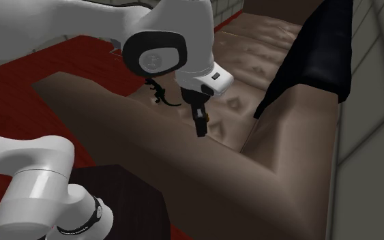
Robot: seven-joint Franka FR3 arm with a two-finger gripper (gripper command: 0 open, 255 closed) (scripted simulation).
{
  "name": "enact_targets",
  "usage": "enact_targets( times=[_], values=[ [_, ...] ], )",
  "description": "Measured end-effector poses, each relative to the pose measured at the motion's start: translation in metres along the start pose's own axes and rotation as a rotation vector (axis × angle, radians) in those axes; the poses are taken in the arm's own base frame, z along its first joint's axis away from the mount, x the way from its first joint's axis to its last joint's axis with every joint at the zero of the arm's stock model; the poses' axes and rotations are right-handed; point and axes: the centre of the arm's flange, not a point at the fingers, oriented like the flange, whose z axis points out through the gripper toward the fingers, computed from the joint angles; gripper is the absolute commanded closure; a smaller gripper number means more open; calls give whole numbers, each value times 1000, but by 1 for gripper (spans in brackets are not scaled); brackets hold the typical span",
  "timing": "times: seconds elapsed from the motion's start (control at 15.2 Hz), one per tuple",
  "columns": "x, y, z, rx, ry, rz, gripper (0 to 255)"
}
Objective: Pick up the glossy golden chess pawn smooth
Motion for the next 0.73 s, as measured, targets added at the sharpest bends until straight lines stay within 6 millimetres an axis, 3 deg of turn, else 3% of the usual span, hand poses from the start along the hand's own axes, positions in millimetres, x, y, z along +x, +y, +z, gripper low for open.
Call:
enact_targets(
  times=[0.33,0.73],
  values=[
    [18,-53,28,-25,19,-37,0],
    [33,-118,91,-59,-21,-80,0]
  ],
)
